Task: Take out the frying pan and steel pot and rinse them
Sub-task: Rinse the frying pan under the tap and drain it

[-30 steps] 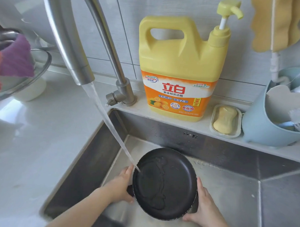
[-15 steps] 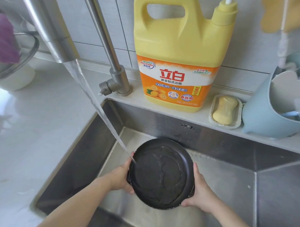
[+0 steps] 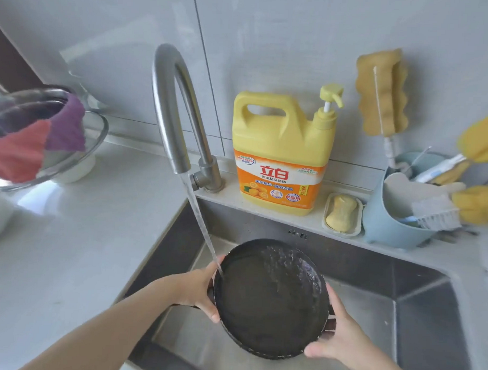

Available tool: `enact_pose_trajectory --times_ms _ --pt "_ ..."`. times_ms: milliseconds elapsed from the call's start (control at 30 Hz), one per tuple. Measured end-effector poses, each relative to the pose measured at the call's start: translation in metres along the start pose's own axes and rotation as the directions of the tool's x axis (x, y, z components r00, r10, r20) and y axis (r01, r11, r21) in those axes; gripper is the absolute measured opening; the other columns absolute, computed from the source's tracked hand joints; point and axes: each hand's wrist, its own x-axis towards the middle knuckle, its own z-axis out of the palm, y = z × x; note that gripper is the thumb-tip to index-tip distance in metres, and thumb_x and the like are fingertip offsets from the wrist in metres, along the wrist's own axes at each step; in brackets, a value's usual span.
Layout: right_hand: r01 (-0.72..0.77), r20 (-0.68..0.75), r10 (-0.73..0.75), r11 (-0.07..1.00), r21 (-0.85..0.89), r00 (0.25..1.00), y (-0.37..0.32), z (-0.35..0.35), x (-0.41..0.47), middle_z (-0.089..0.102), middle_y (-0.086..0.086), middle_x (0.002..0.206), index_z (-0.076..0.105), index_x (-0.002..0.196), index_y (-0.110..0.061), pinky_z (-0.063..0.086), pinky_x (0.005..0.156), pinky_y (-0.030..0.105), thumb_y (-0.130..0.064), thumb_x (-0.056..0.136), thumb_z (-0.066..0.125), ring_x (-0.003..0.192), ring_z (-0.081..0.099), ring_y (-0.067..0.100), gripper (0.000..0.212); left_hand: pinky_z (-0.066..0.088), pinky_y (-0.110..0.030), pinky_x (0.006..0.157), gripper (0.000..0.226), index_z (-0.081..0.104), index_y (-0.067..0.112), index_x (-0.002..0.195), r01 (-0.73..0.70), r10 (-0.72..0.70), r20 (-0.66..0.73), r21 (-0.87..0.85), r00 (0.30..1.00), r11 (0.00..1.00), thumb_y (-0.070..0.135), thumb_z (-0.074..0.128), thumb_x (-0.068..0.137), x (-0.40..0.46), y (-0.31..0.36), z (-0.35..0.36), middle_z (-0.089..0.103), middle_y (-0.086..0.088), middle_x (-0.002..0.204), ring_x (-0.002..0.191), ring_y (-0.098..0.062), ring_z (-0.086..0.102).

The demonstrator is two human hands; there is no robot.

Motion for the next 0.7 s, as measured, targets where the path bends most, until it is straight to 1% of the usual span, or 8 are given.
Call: enact_pose_trajectory --times_ms 133,233,333,400,500,600,667,700 --pt "-0.004 0.02 0.005 0.999 -0.044 1.0 -0.026 0.001 -0.021 0.07 -0.011 0.098 0.008 0.146 -0.051 0.052 0.072 0.016 -0.013 0.05 0.089 0.077 0.07 0.01 0.131 0.032 -0.032 0.114 0.124 -0.008 0.061 0.129 -0.003 0.001 0.032 0.038 0.999 0.999 0.029 0.09 0.06 -0.034 0.025 -0.016 0.048 0.024 0.132 0.126 -0.007 0.047" --pt "0.017 0.026 -0.017 1.0 0.012 1.0 -0.046 0.008 -0.033 0.065 -0.009 0.114 0.016 0.146 -0.046 0.053 0.071 0.018 -0.007 0.052 0.089 0.08 0.07 0.011 0.125 0.033 -0.025 0.11 0.114 0.008 0.052 0.133 0.004 -0.008 0.042 0.08 0.999 0.997 0.029 0.091 0.058 -0.063 0.037 -0.034 0.05 0.029 0.126 0.122 -0.003 0.048" --pt "0.042 0.042 -0.045 0.995 0.088 0.998 -0.064 0.018 -0.044 0.053 -0.007 0.131 0.019 0.146 -0.043 0.054 0.07 0.021 0.0 0.057 0.087 0.086 0.071 0.014 0.12 0.036 -0.033 0.111 0.137 0.003 0.048 0.147 0.025 -0.026 0.012 0.121 1.0 0.992 0.042 0.094 0.044 -0.091 0.046 -0.053 0.046 0.02 0.141 0.128 -0.006 0.046" --pt "0.041 0.037 -0.046 0.992 0.117 0.998 -0.07 0.027 -0.046 0.05 -0.008 0.134 0.016 0.146 -0.044 0.055 0.069 0.022 0.003 0.06 0.086 0.088 0.072 0.016 0.121 0.037 -0.037 0.11 0.137 0.006 0.051 0.145 0.005 -0.005 -0.001 0.104 1.0 0.995 0.04 0.096 0.042 -0.106 0.051 -0.064 0.045 0.018 0.143 0.13 -0.007 0.045" --pt "0.037 0.004 -0.038 0.989 0.142 0.999 -0.08 0.041 -0.045 0.048 -0.014 0.137 0.003 0.147 -0.05 0.057 0.086 0.037 -0.012 0.047 0.092 0.096 0.07 0.018 0.139 0.034 -0.039 0.112 0.135 0.004 0.053 0.144 -0.017 0.032 -0.097 0.148 0.995 0.989 0.033 0.094 0.045 -0.129 0.058 -0.073 0.046 0.02 0.14 0.131 -0.008 0.044" --pt "0.089 -0.046 -0.083 0.984 0.154 0.996 -0.091 0.047 -0.039 0.051 -0.006 0.138 0.002 0.142 -0.061 0.054 0.093 0.039 -0.014 0.044 0.093 0.101 0.068 0.014 0.142 0.04 -0.031 0.101 0.134 -0.004 0.051 0.145 0.007 0.035 -0.24 0.172 0.97 0.985 0.025 0.09 0.053 -0.146 0.061 -0.075 0.055 0.021 0.12 0.115 -0.01 0.053" --pt "0.155 -0.095 -0.147 0.985 0.076 0.984 -0.104 0.044 -0.035 0.05 -0.008 0.141 0.002 0.139 -0.065 0.052 0.096 0.036 -0.016 0.044 0.095 0.109 0.064 0.011 0.142 0.042 -0.026 0.087 0.131 -0.008 0.052 0.144 -0.003 0.054 -0.335 0.148 0.941 0.989 0.02 0.087 0.059 -0.154 0.061 -0.07 0.056 0.025 0.097 0.094 -0.008 0.057" --pt "0.181 -0.116 -0.18 0.983 0.0 0.977 -0.112 0.04 -0.033 0.045 -0.012 0.145 -0.001 0.142 -0.062 0.046 0.103 0.037 -0.02 0.044 0.096 0.119 0.058 0.01 0.144 0.043 -0.027 0.085 0.131 -0.009 0.056 0.142 -0.029 0.077 -0.382 0.13 0.921 0.991 0.02 0.087 0.059 -0.155 0.059 -0.066 0.057 0.025 0.093 0.092 -0.009 0.058"
